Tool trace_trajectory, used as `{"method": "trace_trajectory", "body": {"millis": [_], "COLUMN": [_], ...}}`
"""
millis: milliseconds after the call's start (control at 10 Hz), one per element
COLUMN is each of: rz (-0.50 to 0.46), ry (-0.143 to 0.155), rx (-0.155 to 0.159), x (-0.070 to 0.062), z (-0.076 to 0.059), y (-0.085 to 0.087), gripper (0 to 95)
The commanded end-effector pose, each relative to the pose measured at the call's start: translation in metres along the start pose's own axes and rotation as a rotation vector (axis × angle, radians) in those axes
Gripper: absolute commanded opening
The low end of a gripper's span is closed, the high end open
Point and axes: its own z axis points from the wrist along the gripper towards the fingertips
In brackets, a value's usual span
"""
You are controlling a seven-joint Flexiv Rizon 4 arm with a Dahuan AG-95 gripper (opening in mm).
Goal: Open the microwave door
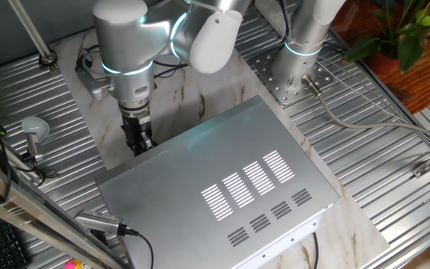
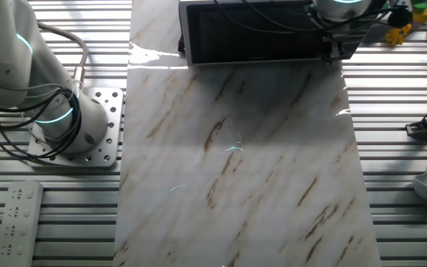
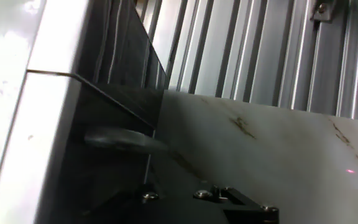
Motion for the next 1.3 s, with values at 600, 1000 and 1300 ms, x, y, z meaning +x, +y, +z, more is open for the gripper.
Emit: {"method": "trace_trajectory", "body": {"millis": [600, 1000, 1300], "rz": [-0.052, -0.012, -0.002], "ry": [0.022, 0.015, 0.016], "rx": [-0.005, -0.047, -0.051], "x": [0.0029, 0.0017, -0.0010], "z": [-0.0013, -0.0014, -0.0004], "y": [-0.0123, -0.0101, -0.0046], "gripper": [38.0, 38.0, 38.0]}}
